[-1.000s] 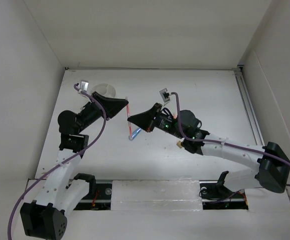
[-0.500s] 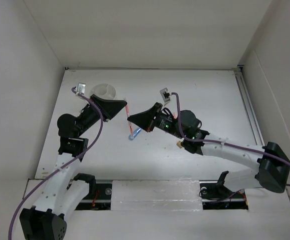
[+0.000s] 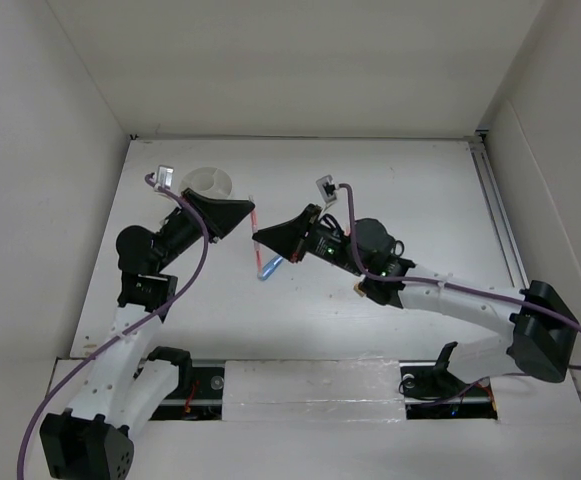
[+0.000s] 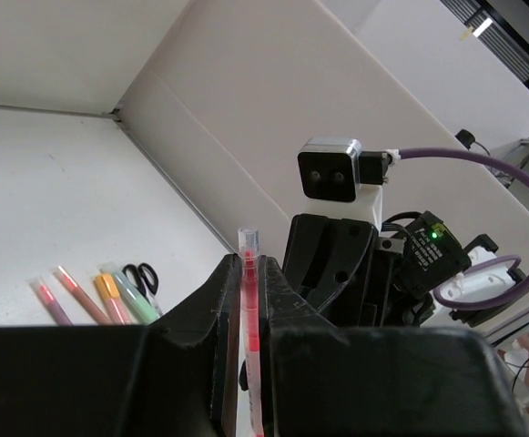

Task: Sort the stationery into containers
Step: Close the pen cap on the pen.

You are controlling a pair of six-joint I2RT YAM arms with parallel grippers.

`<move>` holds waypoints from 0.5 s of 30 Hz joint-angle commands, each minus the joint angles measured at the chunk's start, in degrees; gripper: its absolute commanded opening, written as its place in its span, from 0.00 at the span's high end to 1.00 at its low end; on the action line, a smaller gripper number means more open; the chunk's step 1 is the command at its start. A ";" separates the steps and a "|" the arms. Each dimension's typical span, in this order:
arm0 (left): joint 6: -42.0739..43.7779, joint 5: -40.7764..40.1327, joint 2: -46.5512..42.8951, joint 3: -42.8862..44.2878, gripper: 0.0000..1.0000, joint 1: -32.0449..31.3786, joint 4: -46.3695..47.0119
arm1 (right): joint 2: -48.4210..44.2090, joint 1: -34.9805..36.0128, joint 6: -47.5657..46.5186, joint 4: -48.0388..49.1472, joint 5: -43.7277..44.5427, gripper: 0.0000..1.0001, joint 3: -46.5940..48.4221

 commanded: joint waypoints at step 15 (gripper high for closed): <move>3.59 5.23 -1.00 -2.61 1.00 -0.22 -1.24 | 0.62 -2.56 0.20 10.21 1.71 1.00 7.73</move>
